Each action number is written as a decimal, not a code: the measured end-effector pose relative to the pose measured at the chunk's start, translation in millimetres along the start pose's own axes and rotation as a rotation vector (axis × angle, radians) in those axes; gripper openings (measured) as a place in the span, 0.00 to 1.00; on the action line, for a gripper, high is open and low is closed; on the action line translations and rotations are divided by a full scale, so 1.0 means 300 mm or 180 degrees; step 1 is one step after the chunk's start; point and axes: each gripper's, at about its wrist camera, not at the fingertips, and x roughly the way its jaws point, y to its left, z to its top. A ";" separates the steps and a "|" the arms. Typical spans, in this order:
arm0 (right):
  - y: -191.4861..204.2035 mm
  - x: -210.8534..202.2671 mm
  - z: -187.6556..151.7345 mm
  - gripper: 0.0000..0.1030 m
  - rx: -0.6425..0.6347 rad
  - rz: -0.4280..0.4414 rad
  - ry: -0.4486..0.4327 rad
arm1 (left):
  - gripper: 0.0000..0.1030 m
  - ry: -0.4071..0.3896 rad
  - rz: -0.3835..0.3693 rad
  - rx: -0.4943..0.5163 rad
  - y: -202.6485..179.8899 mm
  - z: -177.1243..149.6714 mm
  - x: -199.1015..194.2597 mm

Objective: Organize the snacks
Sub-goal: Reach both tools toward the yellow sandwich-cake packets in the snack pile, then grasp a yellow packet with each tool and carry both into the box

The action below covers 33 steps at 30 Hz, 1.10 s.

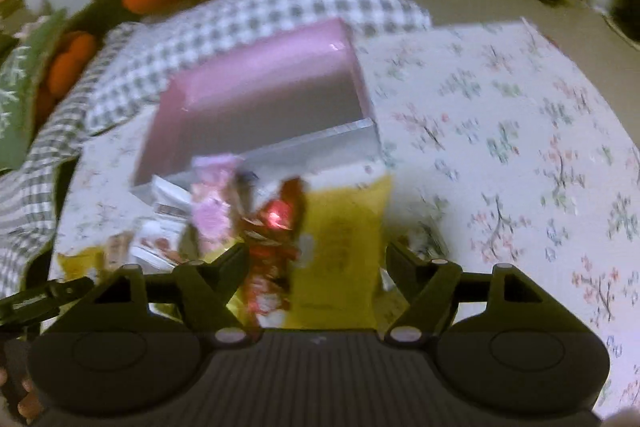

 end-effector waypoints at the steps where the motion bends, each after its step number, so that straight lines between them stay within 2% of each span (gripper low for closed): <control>1: -0.001 0.009 -0.001 0.67 0.0000 -0.0025 0.0031 | 1.00 -0.0003 0.0005 0.0012 -0.003 -0.001 0.001; 5: 0.010 0.030 -0.001 0.65 -0.0060 -0.0099 0.0057 | 1.00 0.0019 0.0014 0.0011 0.002 -0.004 0.008; 10: 0.015 0.048 -0.002 0.56 -0.0100 -0.0130 0.0132 | 1.00 0.0042 0.0007 -0.0111 0.028 0.003 0.013; 17: 0.031 0.064 -0.005 0.49 -0.0177 -0.0225 0.0143 | 1.00 0.0124 0.0030 0.0034 -0.018 -0.018 0.050; 22: 0.024 0.061 -0.003 0.41 -0.0187 -0.0183 0.0146 | 0.98 0.0123 0.0029 -0.0014 -0.016 -0.026 0.071; 24: 0.022 0.057 -0.001 0.38 -0.0164 -0.0165 0.0136 | 0.93 0.0089 -0.0016 -0.0070 -0.008 -0.023 0.067; 27: 0.022 0.050 -0.002 0.36 -0.0118 -0.0139 0.0113 | 0.74 0.0026 0.0024 -0.0030 -0.011 -0.024 0.057; 29: 0.019 0.049 -0.003 0.35 -0.0075 -0.0111 0.0115 | 0.47 -0.0013 0.0066 -0.0001 -0.013 -0.023 0.050; 31: 0.015 0.044 -0.003 0.33 -0.0038 -0.0099 0.0097 | 0.38 -0.0030 0.0076 -0.0053 -0.002 -0.018 0.046; 33: 0.012 0.038 -0.004 0.33 0.0027 -0.0087 0.0071 | 0.36 -0.0045 0.0038 -0.0101 0.009 -0.014 0.042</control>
